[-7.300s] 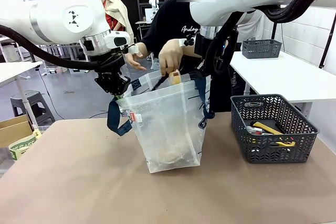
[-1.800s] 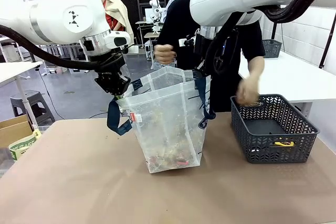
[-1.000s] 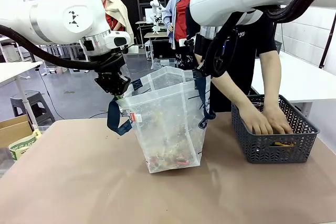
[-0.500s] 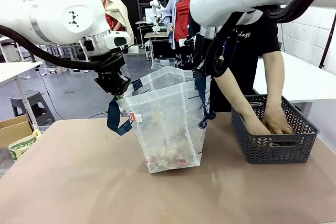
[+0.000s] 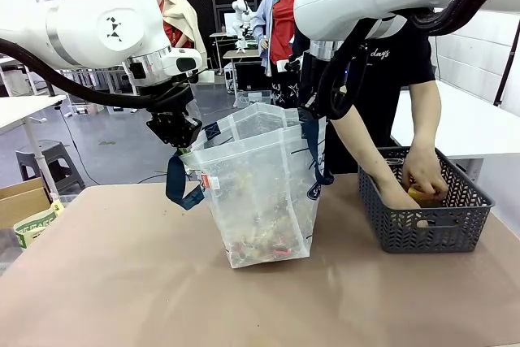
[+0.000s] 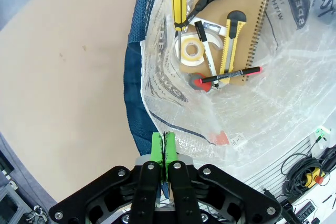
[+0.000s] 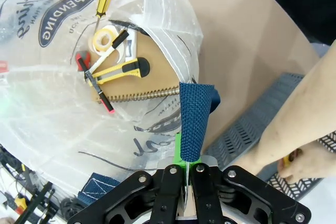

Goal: Transfer purchased items from the store into the shopping bag.
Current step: Move the Reusable shopping bag to the right side of the table.

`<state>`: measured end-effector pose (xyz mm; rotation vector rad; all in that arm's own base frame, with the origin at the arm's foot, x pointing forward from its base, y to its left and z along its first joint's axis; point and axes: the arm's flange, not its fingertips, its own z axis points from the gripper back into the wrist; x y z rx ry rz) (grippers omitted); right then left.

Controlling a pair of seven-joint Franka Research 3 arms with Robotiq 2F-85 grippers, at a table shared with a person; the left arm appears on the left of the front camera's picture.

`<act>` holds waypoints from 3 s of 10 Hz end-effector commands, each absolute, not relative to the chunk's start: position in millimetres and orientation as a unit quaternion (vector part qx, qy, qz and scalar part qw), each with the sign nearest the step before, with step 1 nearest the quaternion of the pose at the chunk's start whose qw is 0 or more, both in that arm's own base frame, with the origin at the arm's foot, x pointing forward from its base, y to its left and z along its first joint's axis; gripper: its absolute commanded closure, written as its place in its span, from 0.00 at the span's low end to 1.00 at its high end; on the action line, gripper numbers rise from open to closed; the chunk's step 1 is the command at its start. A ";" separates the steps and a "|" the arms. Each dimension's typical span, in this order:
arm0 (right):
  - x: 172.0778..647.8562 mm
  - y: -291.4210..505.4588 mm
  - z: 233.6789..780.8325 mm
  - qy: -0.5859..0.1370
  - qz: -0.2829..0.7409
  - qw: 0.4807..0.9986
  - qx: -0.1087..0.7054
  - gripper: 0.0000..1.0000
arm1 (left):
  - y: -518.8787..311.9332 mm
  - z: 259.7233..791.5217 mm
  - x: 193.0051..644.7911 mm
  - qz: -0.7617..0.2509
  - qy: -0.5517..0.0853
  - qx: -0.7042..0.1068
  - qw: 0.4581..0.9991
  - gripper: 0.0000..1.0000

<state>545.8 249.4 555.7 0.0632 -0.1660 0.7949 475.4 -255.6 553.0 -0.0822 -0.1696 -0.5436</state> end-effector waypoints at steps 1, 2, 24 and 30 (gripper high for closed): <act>545.8 247.9 556.8 -0.082 0.384 0.919 0.031 1.00 | -254.8 553.2 475.1 -0.263 -0.084 -0.038 0.960 1.00; 545.8 247.9 556.8 -0.082 0.384 0.919 0.031 1.00 | -254.8 553.2 475.1 -0.263 -0.084 -0.038 0.960 1.00; 545.8 247.9 556.8 -0.082 0.384 0.919 0.031 1.00 | -254.8 553.2 475.1 -0.263 -0.084 -0.038 0.960 1.00; 545.8 247.9 556.8 -0.082 0.384 0.919 0.031 1.00 | -254.8 553.2 475.1 -0.263 -0.084 -0.038 0.960 1.00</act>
